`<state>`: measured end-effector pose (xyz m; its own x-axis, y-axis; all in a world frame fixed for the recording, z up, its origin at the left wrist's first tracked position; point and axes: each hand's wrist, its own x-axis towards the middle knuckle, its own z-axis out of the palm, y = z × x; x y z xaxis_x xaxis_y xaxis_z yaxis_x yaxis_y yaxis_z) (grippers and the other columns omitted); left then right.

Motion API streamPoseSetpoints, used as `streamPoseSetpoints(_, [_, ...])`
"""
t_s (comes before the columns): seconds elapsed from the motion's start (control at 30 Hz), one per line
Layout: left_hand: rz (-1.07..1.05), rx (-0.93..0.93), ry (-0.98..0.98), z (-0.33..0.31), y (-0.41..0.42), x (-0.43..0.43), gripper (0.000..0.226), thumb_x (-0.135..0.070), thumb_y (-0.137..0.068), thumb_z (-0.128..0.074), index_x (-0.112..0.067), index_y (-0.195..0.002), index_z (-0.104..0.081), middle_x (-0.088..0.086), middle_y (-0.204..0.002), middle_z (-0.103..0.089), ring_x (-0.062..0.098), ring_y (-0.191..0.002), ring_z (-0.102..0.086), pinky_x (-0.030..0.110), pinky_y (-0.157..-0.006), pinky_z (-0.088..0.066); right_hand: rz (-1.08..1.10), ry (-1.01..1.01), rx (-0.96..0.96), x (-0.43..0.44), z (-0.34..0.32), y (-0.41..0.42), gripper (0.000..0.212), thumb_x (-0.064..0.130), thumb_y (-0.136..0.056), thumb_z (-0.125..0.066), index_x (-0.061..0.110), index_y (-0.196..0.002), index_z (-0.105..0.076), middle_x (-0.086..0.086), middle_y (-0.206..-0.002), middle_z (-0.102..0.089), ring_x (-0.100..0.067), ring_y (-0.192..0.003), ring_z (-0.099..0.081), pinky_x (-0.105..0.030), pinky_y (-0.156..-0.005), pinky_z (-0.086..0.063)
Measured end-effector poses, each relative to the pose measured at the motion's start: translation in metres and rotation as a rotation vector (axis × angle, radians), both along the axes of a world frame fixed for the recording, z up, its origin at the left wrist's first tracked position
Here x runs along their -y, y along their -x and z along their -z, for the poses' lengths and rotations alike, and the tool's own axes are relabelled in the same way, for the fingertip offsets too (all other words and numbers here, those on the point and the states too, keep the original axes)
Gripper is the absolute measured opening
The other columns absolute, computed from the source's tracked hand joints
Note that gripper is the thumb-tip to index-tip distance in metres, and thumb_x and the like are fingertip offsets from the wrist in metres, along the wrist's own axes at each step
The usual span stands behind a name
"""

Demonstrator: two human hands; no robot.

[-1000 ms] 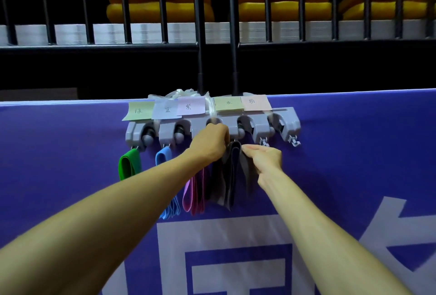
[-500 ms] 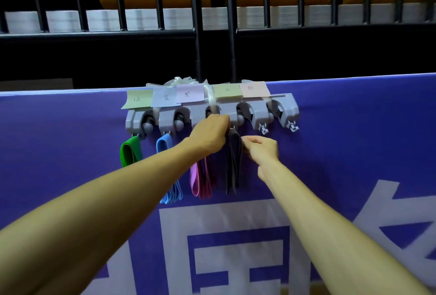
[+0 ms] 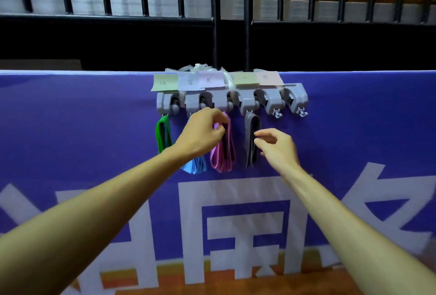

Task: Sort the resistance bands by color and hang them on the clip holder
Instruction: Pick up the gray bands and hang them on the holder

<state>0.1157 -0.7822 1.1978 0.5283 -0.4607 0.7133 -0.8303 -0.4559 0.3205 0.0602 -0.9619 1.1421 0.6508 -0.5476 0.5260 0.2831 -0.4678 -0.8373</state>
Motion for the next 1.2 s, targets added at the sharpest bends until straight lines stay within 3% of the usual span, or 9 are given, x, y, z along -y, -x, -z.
streamPoseSetpoints(0.1, [0.022,-0.069,0.043,0.016,0.007,-0.041,0.026,-0.007,-0.086,-0.053,-0.014,-0.105,-0.069,-0.002,-0.103,-0.064,0.009,-0.092,-0.054,0.016,-0.086,-0.037,-0.014,0.112,-0.028,-0.040,0.001,0.010,0.015,0.015,-0.084,-0.067,0.025,-0.095,-0.071,0.010,-0.090,-0.070,-0.009,-0.090,-0.065,-0.040,-0.087,-0.055])
streamPoseSetpoints(0.2, [-0.020,-0.124,0.023,0.036,0.004,-0.092,0.025,-0.013,-0.084,-0.056,-0.020,-0.103,-0.069,-0.003,-0.098,-0.054,0.017,-0.099,-0.053,0.035,-0.093,-0.043,-0.053,0.180,-0.067,-0.089,0.008,0.012,0.016,0.015,-0.084,-0.068,0.024,-0.096,-0.071,0.009,-0.089,-0.070,-0.010,-0.087,-0.065,-0.039,-0.087,-0.055])
streamPoseSetpoints(0.27, [-0.045,-0.166,0.015,0.050,0.000,-0.128,0.024,-0.015,-0.083,-0.058,-0.023,-0.103,-0.069,0.000,-0.104,-0.054,0.019,-0.104,-0.052,0.039,-0.095,-0.042,-0.089,0.202,-0.108,-0.125,0.018,0.011,0.016,0.016,-0.083,-0.068,0.024,-0.097,-0.071,0.009,-0.090,-0.071,-0.010,-0.087,-0.066,-0.039,-0.089,-0.054])
streamPoseSetpoints(0.43, [0.013,-0.244,-0.022,0.101,-0.011,-0.214,0.023,-0.017,-0.086,-0.059,-0.022,-0.107,-0.067,0.000,-0.112,-0.058,0.013,-0.106,-0.053,0.022,-0.090,-0.038,-0.194,0.198,-0.216,-0.211,0.063,0.004,0.018,0.018,-0.084,-0.070,0.024,-0.101,-0.069,0.004,-0.094,-0.070,-0.016,-0.093,-0.066,-0.041,-0.091,-0.053])
streamPoseSetpoints(0.6, [0.049,-0.402,-0.088,0.162,-0.003,-0.267,0.023,-0.019,-0.090,-0.057,-0.019,-0.112,-0.064,-0.003,-0.109,-0.058,0.008,-0.096,-0.053,0.018,-0.081,-0.040,-0.220,0.191,-0.349,-0.258,0.115,0.013,0.019,0.021,-0.086,-0.069,0.022,-0.106,-0.069,0.005,-0.096,-0.069,-0.014,-0.094,-0.065,-0.040,-0.089,-0.055])
streamPoseSetpoints(0.77, [0.048,-0.598,-0.096,0.227,0.025,-0.284,0.022,-0.022,-0.092,-0.058,-0.019,-0.112,-0.065,-0.005,-0.109,-0.060,0.008,-0.096,-0.057,0.022,-0.081,-0.048,-0.238,0.242,-0.494,-0.266,0.170,0.045,0.024,0.022,-0.089,-0.067,0.020,-0.113,-0.065,0.005,-0.099,-0.066,-0.011,-0.096,-0.063,-0.032,-0.087,-0.055])
streamPoseSetpoints(0.93, [-0.004,-0.740,-0.102,0.288,0.079,-0.274,0.015,-0.021,-0.090,-0.061,-0.020,-0.104,-0.066,-0.003,-0.105,-0.066,0.012,-0.092,-0.063,0.025,-0.078,-0.052,-0.267,0.175,-0.606,-0.250,0.228,0.097,0.025,0.021,-0.089,-0.066,0.019,-0.114,-0.064,0.005,-0.101,-0.065,-0.007,-0.094,-0.061,-0.016,-0.079,-0.049])
streamPoseSetpoints(1.07, [-0.024,-0.821,-0.166,0.333,0.135,-0.253,0.012,-0.019,-0.089,-0.063,-0.021,-0.100,-0.066,0.000,-0.108,-0.065,0.014,-0.093,-0.061,0.030,-0.087,-0.050,-0.280,0.104,-0.656,-0.229,0.277,0.146,0.022,0.021,-0.086,-0.069,0.022,-0.108,-0.068,0.006,-0.094,-0.068,-0.006,-0.085,-0.062,-0.021,-0.078,-0.050])
streamPoseSetpoints(1.2, [-0.025,-0.872,-0.236,0.370,0.176,-0.237,0.012,-0.018,-0.089,-0.062,-0.020,-0.100,-0.066,0.000,-0.104,-0.066,0.015,-0.092,-0.062,0.029,-0.084,-0.050,-0.269,-0.034,-0.689,-0.210,0.323,0.192,0.020,0.017,-0.084,-0.070,0.021,-0.103,-0.069,0.002,-0.089,-0.070,-0.015,-0.085,-0.067,-0.035,-0.085,-0.053])
